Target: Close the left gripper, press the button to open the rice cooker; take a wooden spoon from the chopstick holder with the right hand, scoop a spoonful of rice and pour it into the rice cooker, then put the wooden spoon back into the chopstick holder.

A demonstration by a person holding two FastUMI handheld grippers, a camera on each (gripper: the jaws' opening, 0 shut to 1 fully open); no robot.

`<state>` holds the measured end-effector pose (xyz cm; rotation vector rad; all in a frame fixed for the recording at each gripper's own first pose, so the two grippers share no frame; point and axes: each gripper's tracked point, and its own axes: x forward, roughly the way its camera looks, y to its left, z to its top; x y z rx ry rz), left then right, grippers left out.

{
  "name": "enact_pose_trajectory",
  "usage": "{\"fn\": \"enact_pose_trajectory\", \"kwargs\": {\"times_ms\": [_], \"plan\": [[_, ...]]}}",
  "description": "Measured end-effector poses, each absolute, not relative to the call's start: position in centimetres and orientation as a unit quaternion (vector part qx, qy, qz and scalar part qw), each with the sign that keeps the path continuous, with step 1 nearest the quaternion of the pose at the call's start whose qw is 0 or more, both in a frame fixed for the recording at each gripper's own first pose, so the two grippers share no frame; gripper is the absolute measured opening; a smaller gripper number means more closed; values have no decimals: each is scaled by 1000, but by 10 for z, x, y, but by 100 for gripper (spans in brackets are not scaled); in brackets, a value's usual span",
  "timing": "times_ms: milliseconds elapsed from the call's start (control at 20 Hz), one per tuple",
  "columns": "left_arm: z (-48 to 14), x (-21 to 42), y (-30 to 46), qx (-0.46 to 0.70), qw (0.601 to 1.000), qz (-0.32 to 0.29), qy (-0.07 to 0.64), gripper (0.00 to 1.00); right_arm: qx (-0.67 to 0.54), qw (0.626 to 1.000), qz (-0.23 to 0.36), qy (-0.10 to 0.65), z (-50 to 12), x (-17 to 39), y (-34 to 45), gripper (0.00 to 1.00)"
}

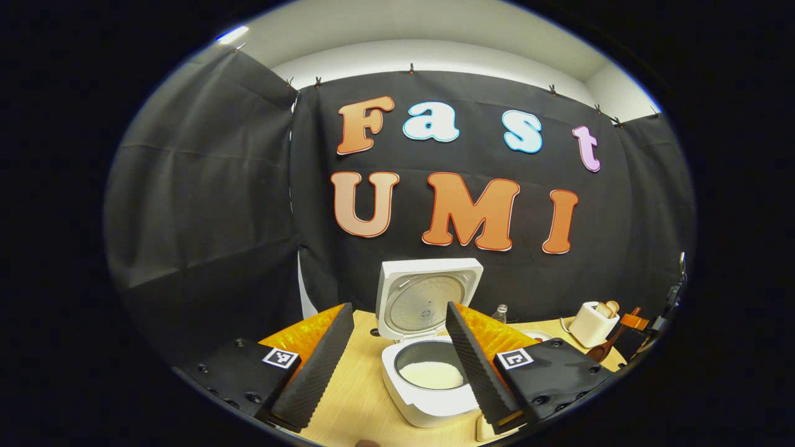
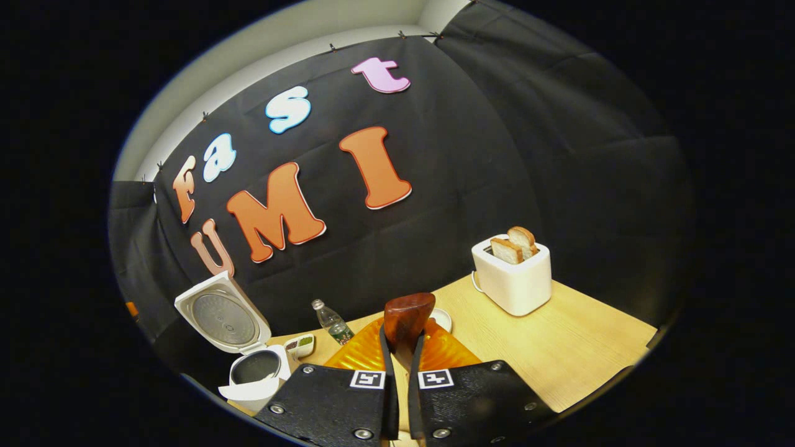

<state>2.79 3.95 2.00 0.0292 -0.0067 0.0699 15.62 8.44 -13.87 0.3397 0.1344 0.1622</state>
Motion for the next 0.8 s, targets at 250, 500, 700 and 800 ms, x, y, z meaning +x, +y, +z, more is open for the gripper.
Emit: {"fn": "enact_pose_trajectory", "kwargs": {"times_ms": [250,500,700,800], "plan": [[14,26,29,22,999,45,9,100,171,978,75,94,-190,172,78,5],[15,22,21,39,998,53,13,100,206,968,72,121,-228,186,77,6],[13,22,15,40,998,55,14,100,217,963,74,140,-245,189,76,5],[10,23,14,42,997,56,18,100,222,962,79,136,-244,189,73,11]]}}
